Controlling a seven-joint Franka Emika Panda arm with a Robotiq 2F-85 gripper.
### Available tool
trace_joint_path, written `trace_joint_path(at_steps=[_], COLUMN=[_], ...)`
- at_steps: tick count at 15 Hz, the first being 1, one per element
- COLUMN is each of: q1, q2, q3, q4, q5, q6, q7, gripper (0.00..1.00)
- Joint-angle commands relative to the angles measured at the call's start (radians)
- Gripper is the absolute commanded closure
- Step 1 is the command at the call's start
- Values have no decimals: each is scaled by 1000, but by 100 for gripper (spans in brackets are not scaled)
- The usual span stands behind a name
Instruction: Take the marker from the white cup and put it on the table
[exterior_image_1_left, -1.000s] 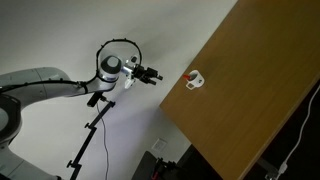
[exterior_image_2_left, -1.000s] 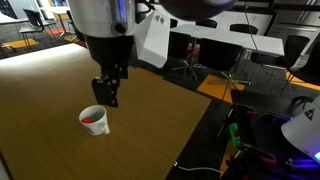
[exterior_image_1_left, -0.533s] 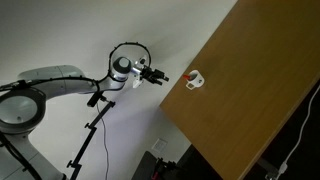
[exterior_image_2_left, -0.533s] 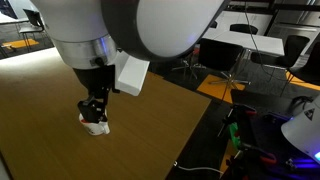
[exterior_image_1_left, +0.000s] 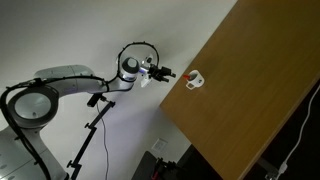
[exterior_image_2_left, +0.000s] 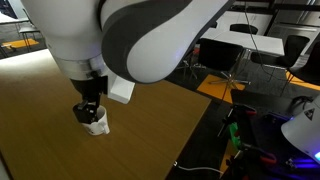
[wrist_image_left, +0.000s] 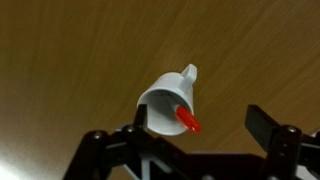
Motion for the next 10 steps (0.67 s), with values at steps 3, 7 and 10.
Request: trace_joint_path(at_steps=[3,7,10], q1=[56,86,101], q2=[74,118,153], q3=[-74,-108,-120], q4=[61,102,142], q5=[-33,-38,-30], q6=[73,100,89], q7=[41,32,26], gripper=[0,0,0])
